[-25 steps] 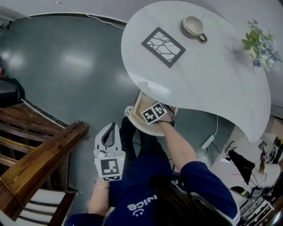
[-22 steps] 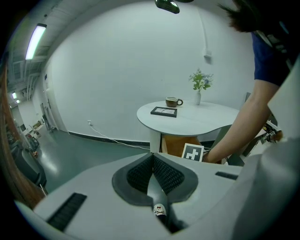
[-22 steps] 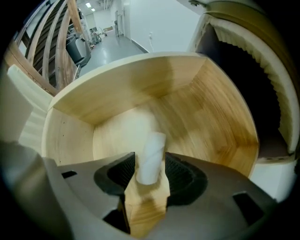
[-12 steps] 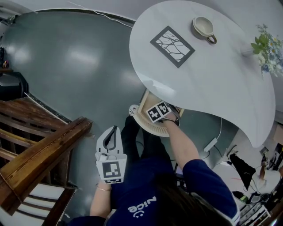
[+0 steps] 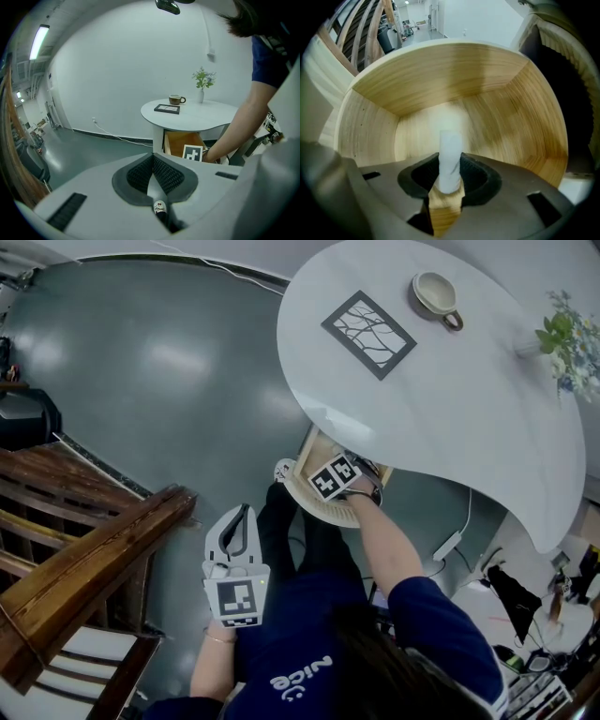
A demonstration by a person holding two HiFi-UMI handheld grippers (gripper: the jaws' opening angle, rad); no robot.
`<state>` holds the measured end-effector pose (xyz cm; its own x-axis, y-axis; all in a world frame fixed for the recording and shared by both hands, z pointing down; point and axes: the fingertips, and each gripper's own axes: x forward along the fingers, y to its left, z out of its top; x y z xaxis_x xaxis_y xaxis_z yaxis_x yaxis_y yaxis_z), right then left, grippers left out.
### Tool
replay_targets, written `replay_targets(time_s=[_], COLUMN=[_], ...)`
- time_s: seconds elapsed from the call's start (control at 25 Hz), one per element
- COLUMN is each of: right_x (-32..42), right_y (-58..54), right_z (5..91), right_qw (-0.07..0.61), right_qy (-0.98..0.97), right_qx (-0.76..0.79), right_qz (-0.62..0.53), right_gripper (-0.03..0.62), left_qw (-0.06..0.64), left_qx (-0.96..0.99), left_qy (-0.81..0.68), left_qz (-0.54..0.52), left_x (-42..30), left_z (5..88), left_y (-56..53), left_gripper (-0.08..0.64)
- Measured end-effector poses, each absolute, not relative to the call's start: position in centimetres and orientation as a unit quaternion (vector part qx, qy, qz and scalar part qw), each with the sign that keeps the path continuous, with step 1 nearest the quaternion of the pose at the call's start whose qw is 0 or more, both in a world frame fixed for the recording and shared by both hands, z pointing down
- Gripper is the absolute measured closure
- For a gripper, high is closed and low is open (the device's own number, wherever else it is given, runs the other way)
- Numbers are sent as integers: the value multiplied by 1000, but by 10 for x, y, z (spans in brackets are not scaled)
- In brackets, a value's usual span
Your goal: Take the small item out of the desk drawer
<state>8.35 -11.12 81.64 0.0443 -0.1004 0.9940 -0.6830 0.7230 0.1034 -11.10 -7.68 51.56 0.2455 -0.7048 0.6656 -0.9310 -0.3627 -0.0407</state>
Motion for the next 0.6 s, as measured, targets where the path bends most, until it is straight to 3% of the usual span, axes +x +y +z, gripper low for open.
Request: replay_targets(time_s=[0.6], right_x=[58], right_y=[-102], right_z=[782], right_qw=[636], right_qy=[-697], right_qx=[258], right_qz=[208], right_gripper=[460], left_qw=[174], left_qx=[783], left_qy=[-522], left_qz=[292], left_x=[-103], left_z=[509], left_y=[-92], left_gripper=[557])
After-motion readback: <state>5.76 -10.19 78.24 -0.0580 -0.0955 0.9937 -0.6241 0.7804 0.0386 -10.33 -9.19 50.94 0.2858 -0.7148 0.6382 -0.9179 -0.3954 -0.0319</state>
